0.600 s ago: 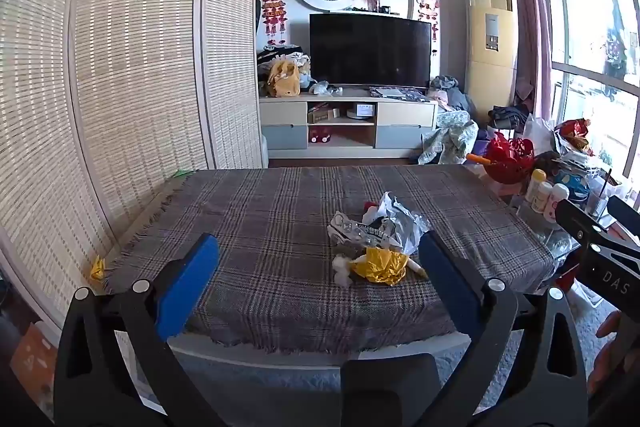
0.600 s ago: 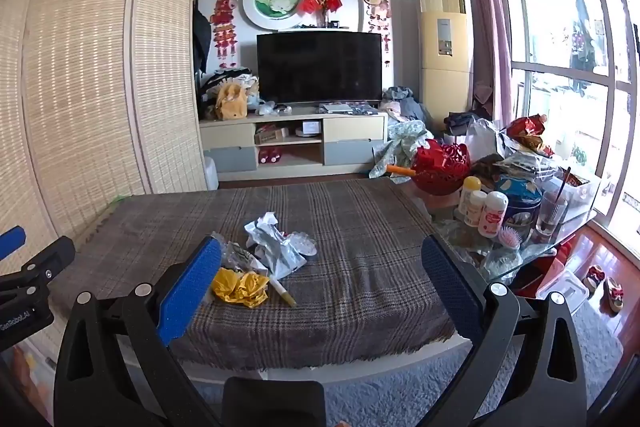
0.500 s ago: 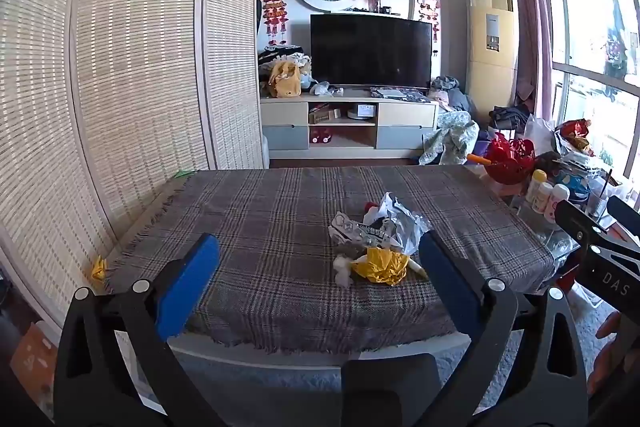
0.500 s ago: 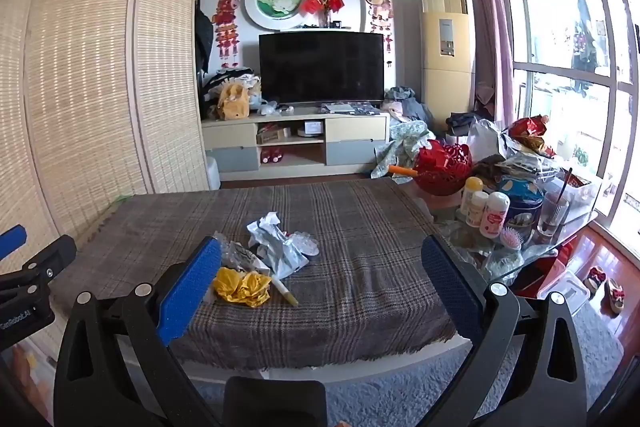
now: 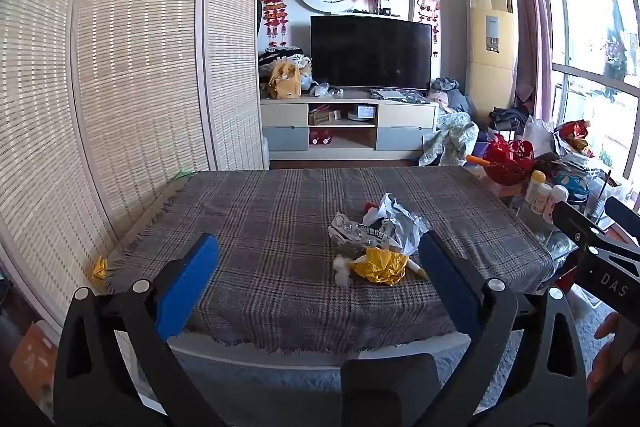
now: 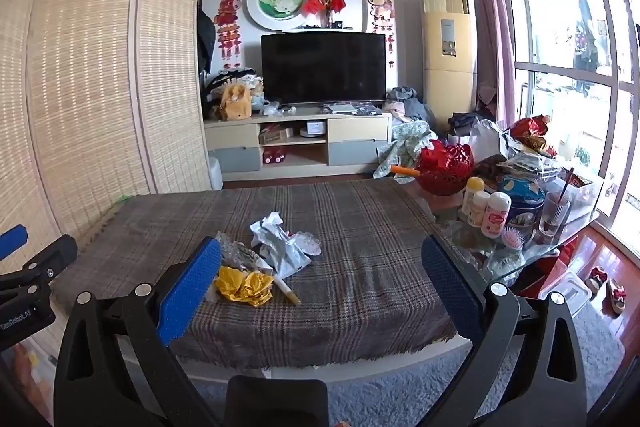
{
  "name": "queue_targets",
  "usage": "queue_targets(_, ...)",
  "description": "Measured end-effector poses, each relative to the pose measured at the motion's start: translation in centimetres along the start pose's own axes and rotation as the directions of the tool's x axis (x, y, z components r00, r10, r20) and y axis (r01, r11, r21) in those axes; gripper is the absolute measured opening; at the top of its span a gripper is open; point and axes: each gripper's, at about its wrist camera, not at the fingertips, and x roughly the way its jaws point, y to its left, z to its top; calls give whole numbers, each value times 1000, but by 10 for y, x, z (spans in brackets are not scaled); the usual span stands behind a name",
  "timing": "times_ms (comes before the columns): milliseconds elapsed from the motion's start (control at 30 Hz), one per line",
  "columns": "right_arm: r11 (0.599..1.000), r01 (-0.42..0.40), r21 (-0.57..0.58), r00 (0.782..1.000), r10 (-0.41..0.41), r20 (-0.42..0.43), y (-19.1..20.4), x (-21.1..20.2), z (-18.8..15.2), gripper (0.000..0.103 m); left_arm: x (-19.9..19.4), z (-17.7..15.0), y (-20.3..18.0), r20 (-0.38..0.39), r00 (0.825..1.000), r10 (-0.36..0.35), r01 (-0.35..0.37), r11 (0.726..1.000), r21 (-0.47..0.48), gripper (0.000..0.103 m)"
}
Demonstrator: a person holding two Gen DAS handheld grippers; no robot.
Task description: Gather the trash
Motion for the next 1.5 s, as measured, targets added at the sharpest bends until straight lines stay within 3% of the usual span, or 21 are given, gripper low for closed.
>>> queue_targets(1500, 1000, -10, 9, 1000, 10, -15, -5, 3, -8, 100, 1, 5, 9, -7, 1000, -10, 10, 1000, -11, 95)
